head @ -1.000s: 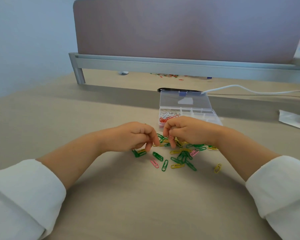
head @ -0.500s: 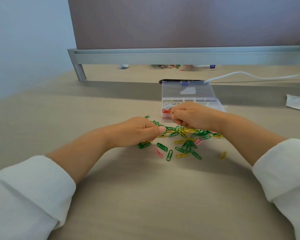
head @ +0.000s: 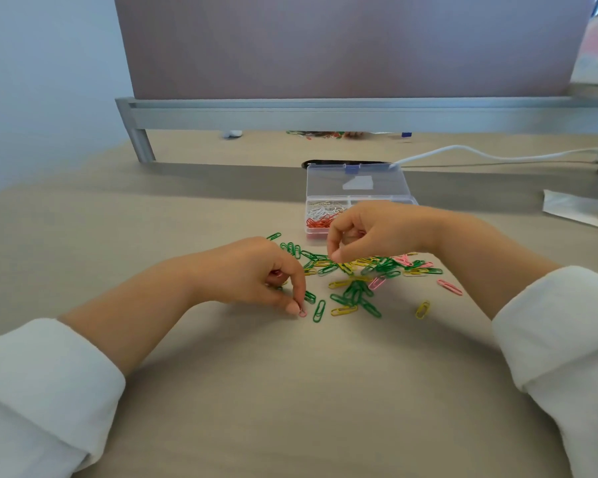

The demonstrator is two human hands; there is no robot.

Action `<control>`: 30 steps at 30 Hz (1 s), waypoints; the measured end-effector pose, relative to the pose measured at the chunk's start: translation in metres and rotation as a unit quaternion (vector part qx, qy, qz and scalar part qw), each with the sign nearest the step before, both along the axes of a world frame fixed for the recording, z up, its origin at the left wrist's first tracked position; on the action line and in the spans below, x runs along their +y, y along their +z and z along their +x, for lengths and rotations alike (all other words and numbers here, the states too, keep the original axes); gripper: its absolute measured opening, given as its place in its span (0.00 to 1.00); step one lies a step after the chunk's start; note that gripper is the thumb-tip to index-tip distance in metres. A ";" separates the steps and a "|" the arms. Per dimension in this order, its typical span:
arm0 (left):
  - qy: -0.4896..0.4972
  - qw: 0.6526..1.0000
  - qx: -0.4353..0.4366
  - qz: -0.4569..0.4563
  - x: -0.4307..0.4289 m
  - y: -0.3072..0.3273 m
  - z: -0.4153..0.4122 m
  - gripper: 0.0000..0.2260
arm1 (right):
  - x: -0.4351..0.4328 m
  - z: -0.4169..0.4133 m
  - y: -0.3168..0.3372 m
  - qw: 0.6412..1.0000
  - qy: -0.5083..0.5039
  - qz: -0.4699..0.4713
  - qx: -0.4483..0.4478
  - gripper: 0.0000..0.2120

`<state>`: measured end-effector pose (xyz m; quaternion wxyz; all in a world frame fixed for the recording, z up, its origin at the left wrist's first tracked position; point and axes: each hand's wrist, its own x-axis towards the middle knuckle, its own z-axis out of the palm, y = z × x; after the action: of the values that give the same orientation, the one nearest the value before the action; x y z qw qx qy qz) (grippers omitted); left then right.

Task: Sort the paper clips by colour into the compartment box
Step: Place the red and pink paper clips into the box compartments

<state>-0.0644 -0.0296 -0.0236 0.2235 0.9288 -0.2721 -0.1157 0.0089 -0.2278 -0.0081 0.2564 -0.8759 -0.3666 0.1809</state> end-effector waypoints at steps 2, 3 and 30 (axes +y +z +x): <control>0.006 1.000 -0.004 0.013 -0.001 -0.001 0.001 0.04 | -0.009 0.001 0.006 0.999 0.025 -0.018 0.010 0.04; 0.004 1.000 -0.006 0.024 -0.001 -0.002 0.001 0.06 | -0.013 0.000 0.007 0.999 0.031 -0.040 0.009 0.05; 0.097 0.986 -0.130 0.024 -0.116 0.000 0.059 0.20 | -0.092 -0.005 0.002 0.979 -0.198 -0.008 0.048 0.11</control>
<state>-0.0056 -0.1459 -0.0234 0.1742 0.9630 -0.2044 0.0224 0.0034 -0.3195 -0.0062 0.2977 -0.9235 -0.1714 0.1706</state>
